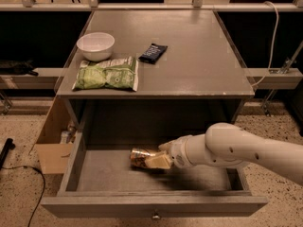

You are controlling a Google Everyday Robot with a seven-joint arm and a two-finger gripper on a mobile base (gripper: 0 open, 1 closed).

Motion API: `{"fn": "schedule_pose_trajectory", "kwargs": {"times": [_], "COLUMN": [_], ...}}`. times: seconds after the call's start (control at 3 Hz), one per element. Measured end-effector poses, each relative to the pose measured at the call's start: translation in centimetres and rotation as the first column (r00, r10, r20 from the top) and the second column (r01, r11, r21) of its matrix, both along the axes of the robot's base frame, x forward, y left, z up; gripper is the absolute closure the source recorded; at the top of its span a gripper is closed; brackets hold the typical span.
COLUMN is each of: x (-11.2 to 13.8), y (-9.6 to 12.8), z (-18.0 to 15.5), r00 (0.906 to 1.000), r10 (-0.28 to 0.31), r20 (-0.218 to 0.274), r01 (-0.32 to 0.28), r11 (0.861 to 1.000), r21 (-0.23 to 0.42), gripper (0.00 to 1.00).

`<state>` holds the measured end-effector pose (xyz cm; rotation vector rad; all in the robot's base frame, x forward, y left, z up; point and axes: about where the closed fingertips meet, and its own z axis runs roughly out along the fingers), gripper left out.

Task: Pick orange can from top drawer and place on counter

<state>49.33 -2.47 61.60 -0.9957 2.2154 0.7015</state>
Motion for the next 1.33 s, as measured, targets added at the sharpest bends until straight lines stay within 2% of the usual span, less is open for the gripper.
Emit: {"fn": "schedule_pose_trajectory", "kwargs": {"times": [0.67, 1.0, 1.33], "x": [0.00, 0.00, -0.01], "y": [0.01, 0.01, 0.01], "z": [0.00, 0.00, 0.02], "r00": [1.0000, 1.0000, 1.0000], "r10": [0.000, 0.000, 0.000], "r20": [0.000, 0.000, 0.000], "r01": [0.000, 0.000, 0.000], "r11": [1.000, 1.000, 1.000], "r21": [0.000, 0.000, -0.002], "gripper": [0.90, 1.00, 1.00]}}
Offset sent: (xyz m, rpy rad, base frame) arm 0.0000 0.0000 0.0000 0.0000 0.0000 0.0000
